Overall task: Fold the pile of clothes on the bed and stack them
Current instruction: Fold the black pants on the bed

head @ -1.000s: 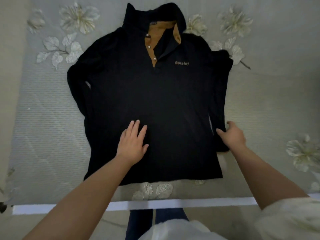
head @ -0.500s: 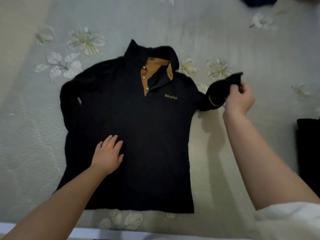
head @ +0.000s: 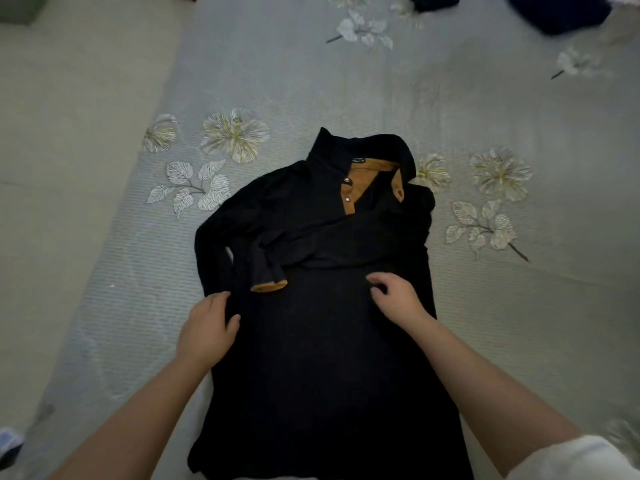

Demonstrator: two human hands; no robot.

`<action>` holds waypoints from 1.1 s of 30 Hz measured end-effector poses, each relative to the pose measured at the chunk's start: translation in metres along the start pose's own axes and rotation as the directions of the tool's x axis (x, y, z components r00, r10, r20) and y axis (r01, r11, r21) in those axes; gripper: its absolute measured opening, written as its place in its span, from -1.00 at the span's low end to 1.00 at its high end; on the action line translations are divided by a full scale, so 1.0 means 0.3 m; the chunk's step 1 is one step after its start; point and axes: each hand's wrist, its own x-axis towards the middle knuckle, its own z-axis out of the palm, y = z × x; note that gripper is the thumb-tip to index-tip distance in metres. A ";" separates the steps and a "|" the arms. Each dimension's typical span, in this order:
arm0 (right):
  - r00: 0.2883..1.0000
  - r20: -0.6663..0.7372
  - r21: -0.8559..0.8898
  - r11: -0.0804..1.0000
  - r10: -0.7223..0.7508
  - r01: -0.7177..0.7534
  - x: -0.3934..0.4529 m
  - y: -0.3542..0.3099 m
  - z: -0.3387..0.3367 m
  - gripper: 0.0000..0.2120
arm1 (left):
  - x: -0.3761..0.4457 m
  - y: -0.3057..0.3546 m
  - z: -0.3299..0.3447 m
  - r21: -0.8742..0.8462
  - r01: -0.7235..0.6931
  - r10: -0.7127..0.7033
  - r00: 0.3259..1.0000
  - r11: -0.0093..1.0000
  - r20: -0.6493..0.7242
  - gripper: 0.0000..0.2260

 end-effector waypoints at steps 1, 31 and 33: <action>0.999 -0.029 -0.056 0.998 0.025 -0.027 0.014 0.029 -0.007 -0.66 | 0.029 0.015 0.006 -0.066 0.002 -0.002 1.000 0.998 0.001 -0.52; 0.935 -0.222 -0.365 0.866 0.275 -0.341 0.582 0.249 -0.565 -0.81 | 0.677 0.241 -0.147 -0.720 0.263 0.128 0.889 0.643 0.439 -0.87; 0.919 -0.296 -0.483 0.790 0.259 -0.378 0.597 0.291 -0.556 -0.79 | 0.716 0.278 -0.109 -0.590 0.073 0.098 0.963 0.804 0.253 -0.85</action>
